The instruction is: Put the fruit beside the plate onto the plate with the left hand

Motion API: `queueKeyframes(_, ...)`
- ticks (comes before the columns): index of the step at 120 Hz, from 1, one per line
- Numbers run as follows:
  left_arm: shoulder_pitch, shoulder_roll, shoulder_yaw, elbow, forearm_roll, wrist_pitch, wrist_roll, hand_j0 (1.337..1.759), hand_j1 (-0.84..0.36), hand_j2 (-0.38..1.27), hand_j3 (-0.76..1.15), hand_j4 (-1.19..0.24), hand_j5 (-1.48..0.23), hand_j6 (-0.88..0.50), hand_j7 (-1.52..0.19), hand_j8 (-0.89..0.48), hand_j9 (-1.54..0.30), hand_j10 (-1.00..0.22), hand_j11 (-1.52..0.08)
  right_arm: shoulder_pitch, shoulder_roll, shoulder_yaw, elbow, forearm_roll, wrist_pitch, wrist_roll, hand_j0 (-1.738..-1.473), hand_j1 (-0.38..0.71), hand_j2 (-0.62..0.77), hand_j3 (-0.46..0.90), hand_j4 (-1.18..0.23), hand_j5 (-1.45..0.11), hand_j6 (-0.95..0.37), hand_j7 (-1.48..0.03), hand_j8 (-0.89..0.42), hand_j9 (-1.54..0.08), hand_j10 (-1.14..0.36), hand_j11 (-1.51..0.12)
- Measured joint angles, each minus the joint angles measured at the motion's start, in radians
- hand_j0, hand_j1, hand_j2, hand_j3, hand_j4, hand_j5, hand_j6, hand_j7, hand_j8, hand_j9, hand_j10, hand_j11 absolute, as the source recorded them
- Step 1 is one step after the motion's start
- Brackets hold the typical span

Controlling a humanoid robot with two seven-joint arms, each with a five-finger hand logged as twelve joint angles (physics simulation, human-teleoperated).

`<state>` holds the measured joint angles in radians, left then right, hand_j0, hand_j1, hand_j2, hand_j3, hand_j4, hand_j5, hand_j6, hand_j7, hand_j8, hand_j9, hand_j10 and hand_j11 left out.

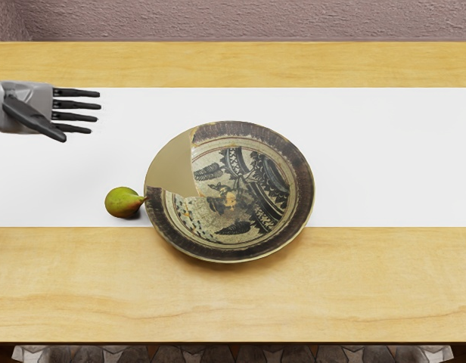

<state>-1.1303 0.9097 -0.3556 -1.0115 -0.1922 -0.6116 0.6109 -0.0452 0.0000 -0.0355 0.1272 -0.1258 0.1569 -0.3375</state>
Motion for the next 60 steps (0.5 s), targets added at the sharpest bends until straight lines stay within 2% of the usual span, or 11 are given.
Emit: queueKeyframes(60,-0.006,-0.011,-0.002,-0.036,0.006,0.0,0.0,1.658,0.34,0.0,0.0,-0.01,-0.01,-0.01,-0.01,-0.01,-0.01,-0.01,-0.01,0.0,0.0,-0.001,0.0,0.0,-0.002,0.0,-1.658,-0.35,0.0,0.0,0.0,0.0,0.0,0.0,0.0,0.0,0.0,0.0)
